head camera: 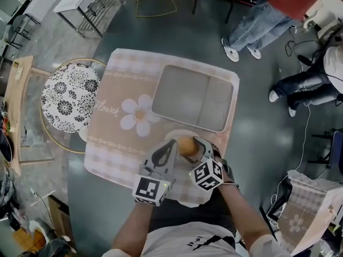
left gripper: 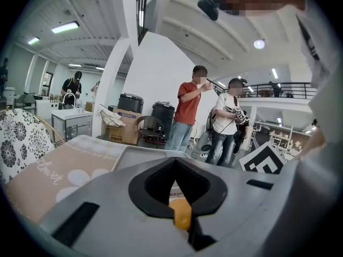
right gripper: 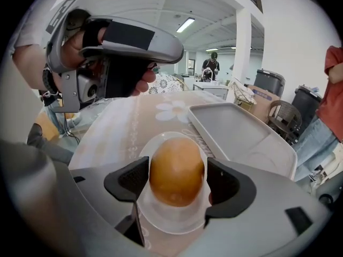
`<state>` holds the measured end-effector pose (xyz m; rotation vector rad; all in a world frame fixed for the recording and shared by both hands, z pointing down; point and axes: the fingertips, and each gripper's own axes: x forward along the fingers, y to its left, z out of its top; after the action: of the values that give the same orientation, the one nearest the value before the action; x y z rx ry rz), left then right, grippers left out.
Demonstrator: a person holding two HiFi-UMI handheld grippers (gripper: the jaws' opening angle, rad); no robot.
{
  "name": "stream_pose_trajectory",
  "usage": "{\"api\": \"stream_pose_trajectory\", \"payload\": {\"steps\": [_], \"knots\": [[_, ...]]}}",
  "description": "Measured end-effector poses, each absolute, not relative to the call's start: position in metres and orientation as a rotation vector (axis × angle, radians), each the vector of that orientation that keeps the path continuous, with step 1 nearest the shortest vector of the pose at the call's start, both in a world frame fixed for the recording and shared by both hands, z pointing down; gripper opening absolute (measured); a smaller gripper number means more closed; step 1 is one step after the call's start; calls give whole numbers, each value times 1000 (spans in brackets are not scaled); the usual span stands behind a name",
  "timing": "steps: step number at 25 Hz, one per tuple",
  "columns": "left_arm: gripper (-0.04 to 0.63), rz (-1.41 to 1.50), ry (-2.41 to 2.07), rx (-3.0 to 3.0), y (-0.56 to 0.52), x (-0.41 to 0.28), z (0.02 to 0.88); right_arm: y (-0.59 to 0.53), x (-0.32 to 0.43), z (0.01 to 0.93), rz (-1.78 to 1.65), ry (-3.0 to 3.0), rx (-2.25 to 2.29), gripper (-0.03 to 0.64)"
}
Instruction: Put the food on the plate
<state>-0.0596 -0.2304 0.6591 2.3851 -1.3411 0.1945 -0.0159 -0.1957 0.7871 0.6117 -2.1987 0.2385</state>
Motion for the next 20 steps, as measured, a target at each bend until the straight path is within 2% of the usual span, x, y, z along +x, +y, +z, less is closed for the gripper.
{"api": "stream_pose_trajectory", "payload": {"steps": [7,20], "knots": [[6,200,-1329,2391,-224,-62,632,-194,-19,744,252,-2235,650,308],[6,200,-1301,2450,-192,-61,529,-172,-31,593,419,-2460,844,304]]}}
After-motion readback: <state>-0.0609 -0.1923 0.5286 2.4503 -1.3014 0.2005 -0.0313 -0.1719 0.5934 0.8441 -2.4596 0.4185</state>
